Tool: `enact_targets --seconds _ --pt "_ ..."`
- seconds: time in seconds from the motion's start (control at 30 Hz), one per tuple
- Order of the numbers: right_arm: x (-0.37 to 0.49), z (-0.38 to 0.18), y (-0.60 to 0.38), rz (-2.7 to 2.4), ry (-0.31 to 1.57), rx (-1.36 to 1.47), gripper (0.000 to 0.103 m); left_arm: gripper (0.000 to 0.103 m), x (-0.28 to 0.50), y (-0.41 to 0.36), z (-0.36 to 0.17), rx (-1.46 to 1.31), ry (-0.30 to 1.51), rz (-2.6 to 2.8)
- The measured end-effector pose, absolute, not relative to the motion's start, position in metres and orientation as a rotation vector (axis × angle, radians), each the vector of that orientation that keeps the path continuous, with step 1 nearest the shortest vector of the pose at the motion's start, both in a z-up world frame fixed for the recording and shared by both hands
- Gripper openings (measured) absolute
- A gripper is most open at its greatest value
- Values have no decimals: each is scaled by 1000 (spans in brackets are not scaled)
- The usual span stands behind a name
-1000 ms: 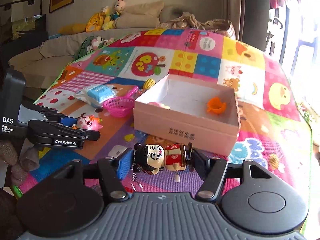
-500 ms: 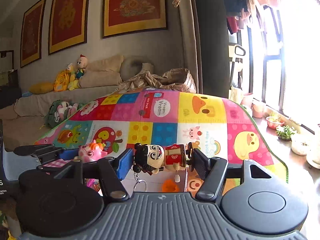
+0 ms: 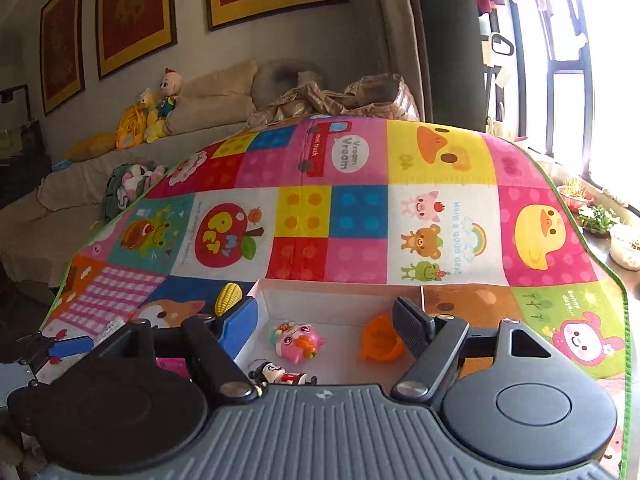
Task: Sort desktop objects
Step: 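Grasp the boy figurine with the right gripper and drop it into the box, then grasp the blue-white wet-wipe pack with the left gripper and lift it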
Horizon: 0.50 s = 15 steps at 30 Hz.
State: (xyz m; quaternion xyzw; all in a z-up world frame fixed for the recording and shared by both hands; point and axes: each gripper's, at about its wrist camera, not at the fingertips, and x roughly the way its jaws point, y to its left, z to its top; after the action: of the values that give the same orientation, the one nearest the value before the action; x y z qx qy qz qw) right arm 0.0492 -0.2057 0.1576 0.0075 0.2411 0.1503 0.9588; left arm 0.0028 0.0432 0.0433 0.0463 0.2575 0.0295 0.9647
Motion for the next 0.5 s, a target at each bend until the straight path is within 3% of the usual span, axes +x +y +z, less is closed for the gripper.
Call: enact_targets --seconds 0.13,0.4,0.5 --pt "32 142 -152 351 477 -124 75 96 13 61 35 79 546 128" --pt "-15 83 -36 476 388 -519 40 98 32 106 42 -49 551 234" --pt "-14 61 -7 500 394 -605 38 100 21 119 47 -62 541 257"
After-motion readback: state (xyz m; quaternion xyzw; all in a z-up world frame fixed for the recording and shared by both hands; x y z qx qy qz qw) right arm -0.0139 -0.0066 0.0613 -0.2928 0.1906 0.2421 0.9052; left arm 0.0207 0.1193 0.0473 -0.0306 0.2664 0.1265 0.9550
